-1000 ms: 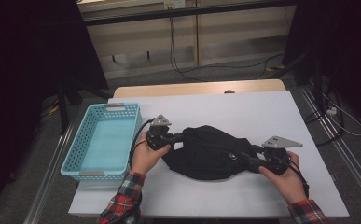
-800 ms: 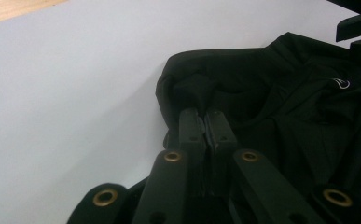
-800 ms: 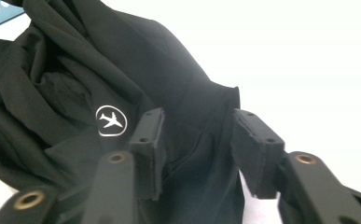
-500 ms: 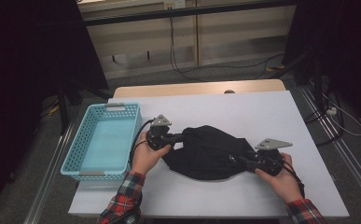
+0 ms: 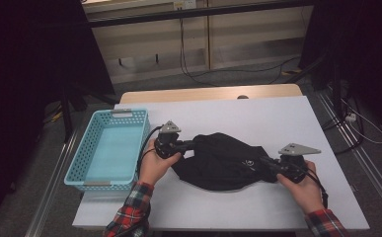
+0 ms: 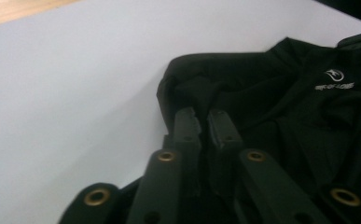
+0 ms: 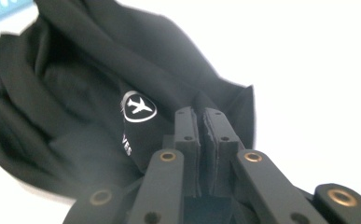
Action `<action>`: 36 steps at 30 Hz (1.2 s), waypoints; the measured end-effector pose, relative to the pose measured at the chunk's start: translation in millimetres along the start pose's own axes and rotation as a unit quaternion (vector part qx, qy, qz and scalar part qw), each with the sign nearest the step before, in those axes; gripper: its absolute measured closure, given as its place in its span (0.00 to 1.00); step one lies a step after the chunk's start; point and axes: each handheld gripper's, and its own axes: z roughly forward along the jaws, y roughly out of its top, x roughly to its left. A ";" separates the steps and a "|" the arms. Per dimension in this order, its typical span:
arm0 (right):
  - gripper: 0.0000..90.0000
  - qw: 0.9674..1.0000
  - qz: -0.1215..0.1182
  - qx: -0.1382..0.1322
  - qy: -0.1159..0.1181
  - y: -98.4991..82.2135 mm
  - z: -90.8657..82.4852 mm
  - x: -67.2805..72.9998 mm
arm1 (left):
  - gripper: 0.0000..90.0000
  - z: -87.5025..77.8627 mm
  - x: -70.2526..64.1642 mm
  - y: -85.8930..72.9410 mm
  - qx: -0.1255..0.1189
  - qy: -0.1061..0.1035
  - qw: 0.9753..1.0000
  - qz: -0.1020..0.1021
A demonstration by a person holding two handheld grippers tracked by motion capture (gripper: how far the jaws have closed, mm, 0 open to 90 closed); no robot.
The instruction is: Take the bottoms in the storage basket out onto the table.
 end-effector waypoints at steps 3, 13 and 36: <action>0.95 1.000 0.009 -0.020 -0.017 2.5 -11.5 -10.9 | 0.72 0.3 2.1 0.1 -0.008 0.009 1.000 -0.011; 0.95 0.996 0.049 -0.027 -0.065 -6.3 -25.4 -40.9 | 0.35 10.1 6.1 0.1 -0.018 0.019 0.999 -0.045; 0.95 0.993 0.057 -0.027 -0.103 -15.0 -38.1 -49.3 | 0.44 73.0 8.5 9.9 -0.022 -0.029 0.999 -0.031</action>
